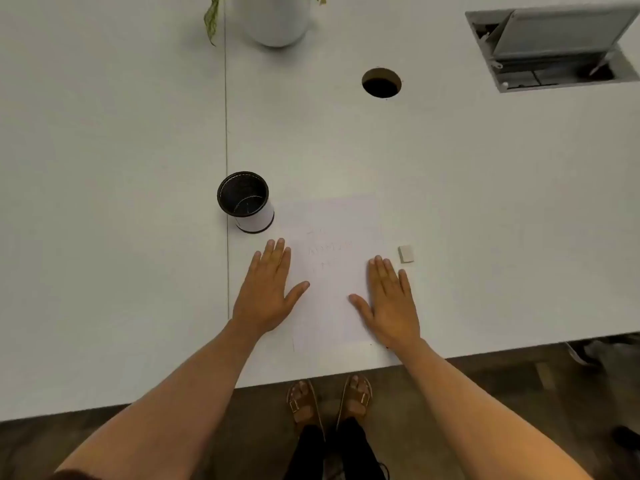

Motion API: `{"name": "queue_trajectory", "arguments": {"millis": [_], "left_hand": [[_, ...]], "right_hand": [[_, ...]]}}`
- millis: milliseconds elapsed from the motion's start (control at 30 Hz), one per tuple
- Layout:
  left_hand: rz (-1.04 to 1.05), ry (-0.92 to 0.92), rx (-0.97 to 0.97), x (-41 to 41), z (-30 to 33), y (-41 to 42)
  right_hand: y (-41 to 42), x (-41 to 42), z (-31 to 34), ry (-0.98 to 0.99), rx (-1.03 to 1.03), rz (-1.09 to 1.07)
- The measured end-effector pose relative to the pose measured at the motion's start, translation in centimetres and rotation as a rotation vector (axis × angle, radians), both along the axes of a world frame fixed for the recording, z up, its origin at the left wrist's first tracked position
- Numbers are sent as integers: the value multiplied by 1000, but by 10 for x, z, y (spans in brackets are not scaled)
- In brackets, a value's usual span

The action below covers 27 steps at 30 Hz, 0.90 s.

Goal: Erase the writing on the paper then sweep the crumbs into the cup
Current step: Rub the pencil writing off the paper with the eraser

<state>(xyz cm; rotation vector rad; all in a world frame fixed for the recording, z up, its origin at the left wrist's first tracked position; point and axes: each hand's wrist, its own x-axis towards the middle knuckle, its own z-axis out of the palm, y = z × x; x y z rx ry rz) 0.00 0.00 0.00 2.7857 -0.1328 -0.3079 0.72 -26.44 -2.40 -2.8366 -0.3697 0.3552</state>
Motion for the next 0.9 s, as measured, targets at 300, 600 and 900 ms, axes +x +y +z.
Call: {"name": "queue_trajectory", "arguments": {"millis": [300, 600, 900], "left_hand": [[-33, -18, 71, 23, -25, -5], [-27, -129, 34, 22, -36, -4], [-32, -125, 43, 22, -38, -1]], "right_hand": [[-1, -2, -5, -22, -83, 20], [-3, -2, -2, -113, 129, -99], [-5, 48, 9, -270, 213, -616]]}}
